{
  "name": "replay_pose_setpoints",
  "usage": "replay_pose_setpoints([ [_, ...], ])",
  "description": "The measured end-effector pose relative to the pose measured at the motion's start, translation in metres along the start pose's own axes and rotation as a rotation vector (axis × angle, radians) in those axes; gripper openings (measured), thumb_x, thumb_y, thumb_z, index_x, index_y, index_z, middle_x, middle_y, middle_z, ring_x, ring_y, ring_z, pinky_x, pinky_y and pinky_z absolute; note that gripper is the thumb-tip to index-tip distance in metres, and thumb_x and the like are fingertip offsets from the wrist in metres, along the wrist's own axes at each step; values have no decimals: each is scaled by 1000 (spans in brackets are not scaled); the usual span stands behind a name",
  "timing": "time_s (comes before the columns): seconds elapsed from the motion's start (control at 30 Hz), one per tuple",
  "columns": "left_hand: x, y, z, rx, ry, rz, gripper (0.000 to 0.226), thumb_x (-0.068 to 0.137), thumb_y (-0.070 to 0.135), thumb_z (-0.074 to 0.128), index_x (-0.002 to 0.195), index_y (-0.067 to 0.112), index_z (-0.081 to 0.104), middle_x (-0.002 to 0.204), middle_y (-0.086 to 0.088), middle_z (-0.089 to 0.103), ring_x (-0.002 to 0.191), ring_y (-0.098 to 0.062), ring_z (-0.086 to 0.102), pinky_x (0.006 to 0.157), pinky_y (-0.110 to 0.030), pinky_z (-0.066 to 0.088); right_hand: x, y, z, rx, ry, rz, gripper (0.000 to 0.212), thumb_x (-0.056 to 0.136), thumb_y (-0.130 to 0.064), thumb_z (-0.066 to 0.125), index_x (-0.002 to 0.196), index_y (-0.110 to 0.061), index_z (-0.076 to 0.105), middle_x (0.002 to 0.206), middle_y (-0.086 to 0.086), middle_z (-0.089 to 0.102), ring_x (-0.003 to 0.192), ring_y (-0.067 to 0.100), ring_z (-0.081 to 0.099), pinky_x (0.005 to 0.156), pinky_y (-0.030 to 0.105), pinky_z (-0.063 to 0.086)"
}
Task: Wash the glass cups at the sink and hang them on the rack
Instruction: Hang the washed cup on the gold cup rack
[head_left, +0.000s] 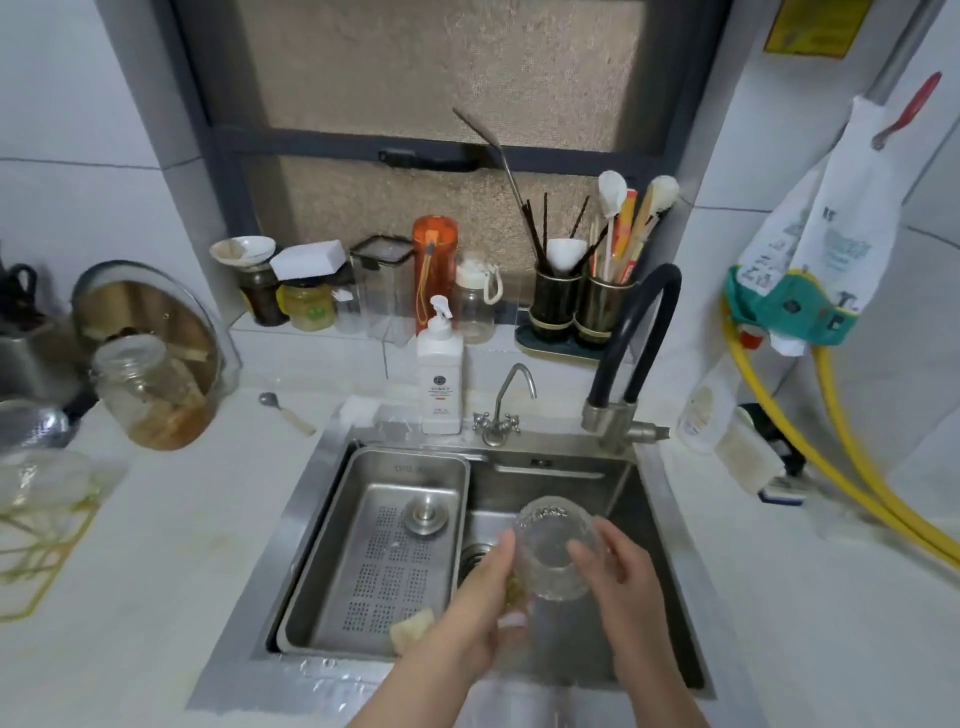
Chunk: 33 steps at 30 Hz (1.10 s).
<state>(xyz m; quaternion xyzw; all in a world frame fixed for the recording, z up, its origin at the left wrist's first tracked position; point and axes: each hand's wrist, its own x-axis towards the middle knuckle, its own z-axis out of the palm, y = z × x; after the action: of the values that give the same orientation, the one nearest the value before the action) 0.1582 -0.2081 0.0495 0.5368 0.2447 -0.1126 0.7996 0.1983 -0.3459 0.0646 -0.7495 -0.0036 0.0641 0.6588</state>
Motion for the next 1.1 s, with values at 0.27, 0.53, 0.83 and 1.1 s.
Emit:
replay_pose_setpoints([
  [0.27,-24,-10,-9,84,184,223,46,94,56,40,132,33,52,126,7,63,115,-10,60,100,-31,48,-10,-4,12,36,-122,-15,35,80,-24,74,110,-20,55,106,-5,61,89,-1,54,70,18,41],
  [0.53,-75,-4,-81,-9,374,324,38,98,43,42,130,29,56,121,3,67,99,-10,65,71,-12,50,-34,-11,89,-11,-350,-22,38,78,-28,76,112,-30,60,118,-4,65,109,15,61,100,44,47],
  [0.83,-148,17,-195,-88,601,406,28,99,37,44,123,33,57,111,5,69,87,-12,62,70,-17,47,-80,-38,220,3,-603,-31,32,80,-12,73,106,-20,57,110,1,63,111,20,58,102,38,43],
  [1.1,-213,29,-332,-146,727,444,35,89,41,62,122,29,60,96,-12,64,72,-18,57,61,-28,47,-147,-52,360,35,-677,-62,22,81,-8,72,95,-20,60,103,2,67,105,20,62,91,34,49],
])
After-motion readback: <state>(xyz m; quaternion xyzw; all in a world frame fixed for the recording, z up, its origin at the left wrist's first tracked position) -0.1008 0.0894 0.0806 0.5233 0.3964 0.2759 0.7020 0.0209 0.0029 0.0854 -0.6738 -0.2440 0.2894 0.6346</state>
